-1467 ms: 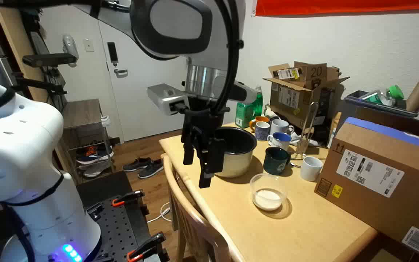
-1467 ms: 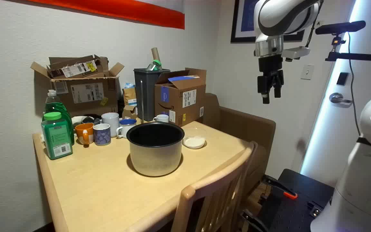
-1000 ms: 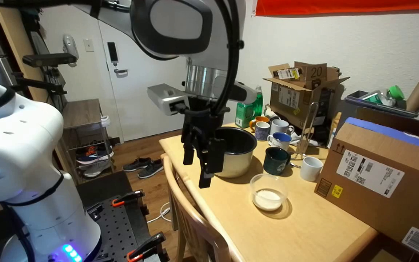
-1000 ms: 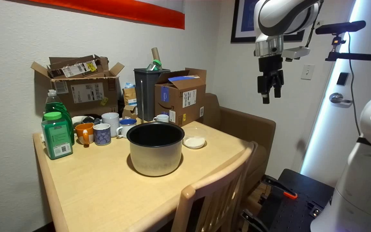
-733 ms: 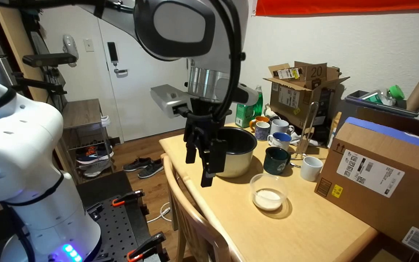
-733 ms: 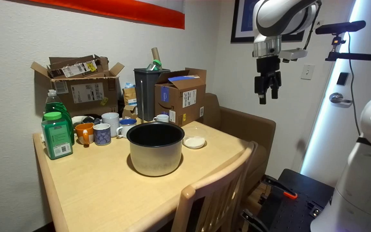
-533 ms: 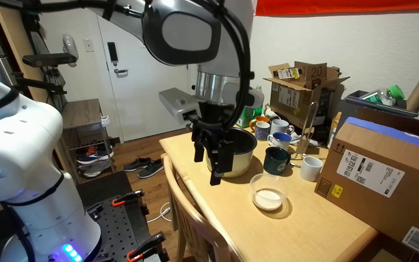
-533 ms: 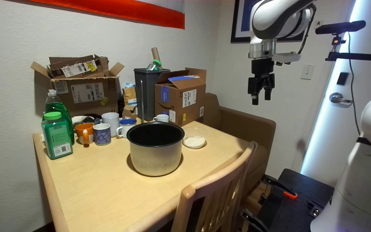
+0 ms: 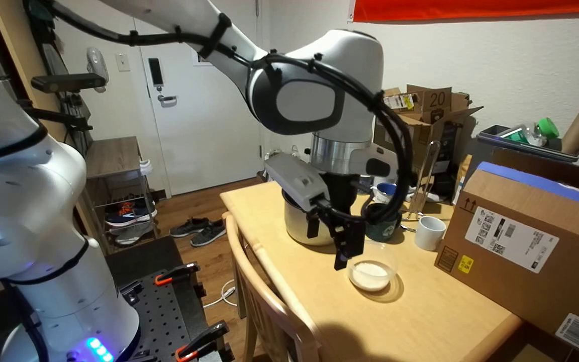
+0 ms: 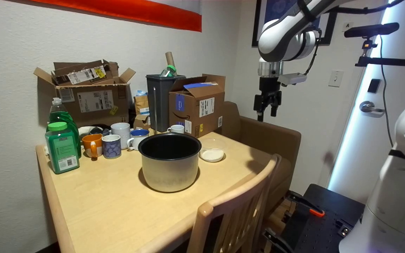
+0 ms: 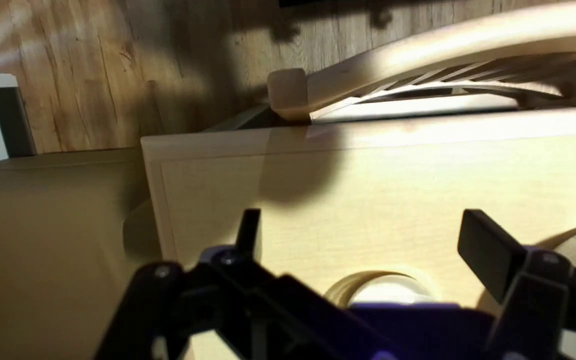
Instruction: Pick up the bowl and pour its contents into the pot
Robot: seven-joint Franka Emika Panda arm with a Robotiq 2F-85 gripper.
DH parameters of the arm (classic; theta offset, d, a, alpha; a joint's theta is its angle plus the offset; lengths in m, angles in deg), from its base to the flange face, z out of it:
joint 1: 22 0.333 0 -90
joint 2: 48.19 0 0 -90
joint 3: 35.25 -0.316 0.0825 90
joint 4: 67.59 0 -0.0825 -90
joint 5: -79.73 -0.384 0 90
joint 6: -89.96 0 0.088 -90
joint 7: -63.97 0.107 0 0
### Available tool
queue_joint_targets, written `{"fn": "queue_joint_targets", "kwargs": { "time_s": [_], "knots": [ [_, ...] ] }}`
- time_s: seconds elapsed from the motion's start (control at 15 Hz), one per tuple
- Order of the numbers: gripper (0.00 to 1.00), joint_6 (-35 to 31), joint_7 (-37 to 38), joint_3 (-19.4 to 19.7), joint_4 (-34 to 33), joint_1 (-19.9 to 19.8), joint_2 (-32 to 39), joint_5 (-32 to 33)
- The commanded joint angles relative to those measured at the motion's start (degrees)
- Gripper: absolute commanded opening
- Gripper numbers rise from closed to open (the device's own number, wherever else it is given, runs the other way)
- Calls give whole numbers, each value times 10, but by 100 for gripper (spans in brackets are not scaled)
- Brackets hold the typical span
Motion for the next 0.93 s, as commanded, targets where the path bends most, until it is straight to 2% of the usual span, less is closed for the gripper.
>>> {"fn": "queue_joint_targets", "kwargs": {
  "time_s": [0.0, 0.33, 0.47, 0.87],
  "knots": [
    [100, -7, -13, 0, -11, -2, 17, -5],
    [100, -10, -15, -1, -19, -2, 32, -7],
    [100, -20, 16, -26, -6, 12, 22, 21],
    [100, -11, 82, -87, -22, 61, 45, 15]
  ]
}}
